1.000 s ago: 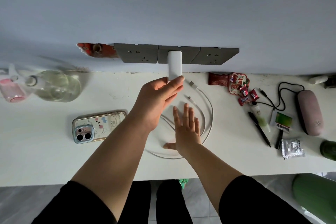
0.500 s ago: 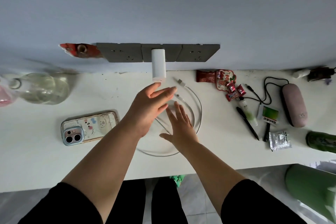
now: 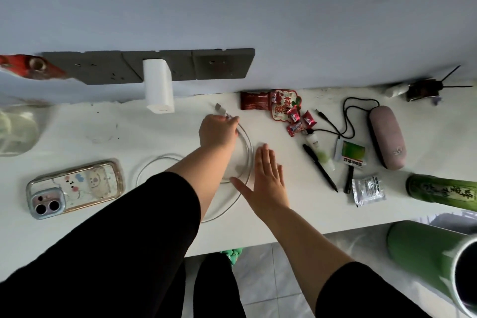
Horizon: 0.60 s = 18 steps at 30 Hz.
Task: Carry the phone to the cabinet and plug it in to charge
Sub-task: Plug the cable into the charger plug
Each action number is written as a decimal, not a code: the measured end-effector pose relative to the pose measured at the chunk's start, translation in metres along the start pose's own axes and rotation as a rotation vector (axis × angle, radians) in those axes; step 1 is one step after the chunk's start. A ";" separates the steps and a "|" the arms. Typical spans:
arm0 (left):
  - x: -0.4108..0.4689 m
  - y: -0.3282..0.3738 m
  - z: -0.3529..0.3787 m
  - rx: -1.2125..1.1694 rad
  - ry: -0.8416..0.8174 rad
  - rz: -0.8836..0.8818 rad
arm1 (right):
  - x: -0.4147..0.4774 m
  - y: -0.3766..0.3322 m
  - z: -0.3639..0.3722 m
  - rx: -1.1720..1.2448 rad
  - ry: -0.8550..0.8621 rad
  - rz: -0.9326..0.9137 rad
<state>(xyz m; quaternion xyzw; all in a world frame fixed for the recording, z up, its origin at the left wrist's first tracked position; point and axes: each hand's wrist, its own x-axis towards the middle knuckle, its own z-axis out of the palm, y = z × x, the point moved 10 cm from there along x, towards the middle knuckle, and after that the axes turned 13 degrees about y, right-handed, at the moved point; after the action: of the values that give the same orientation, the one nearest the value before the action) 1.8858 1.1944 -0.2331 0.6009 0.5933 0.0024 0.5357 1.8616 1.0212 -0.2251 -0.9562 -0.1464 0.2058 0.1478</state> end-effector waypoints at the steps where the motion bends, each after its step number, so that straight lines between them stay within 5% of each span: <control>1: 0.002 0.003 0.002 0.066 0.032 0.035 | 0.001 0.001 0.000 0.010 0.004 -0.001; 8: -0.001 0.018 0.001 0.395 0.110 0.222 | 0.001 0.004 0.003 0.034 -0.003 -0.022; 18: -0.038 -0.015 -0.032 -0.163 -0.098 -0.070 | 0.002 0.005 0.001 -0.001 -0.093 0.012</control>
<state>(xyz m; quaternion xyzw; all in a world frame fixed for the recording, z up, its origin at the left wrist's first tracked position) 1.8439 1.1832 -0.2048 0.5336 0.5848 0.0023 0.6109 1.8642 1.0174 -0.2280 -0.9465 -0.1478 0.2510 0.1389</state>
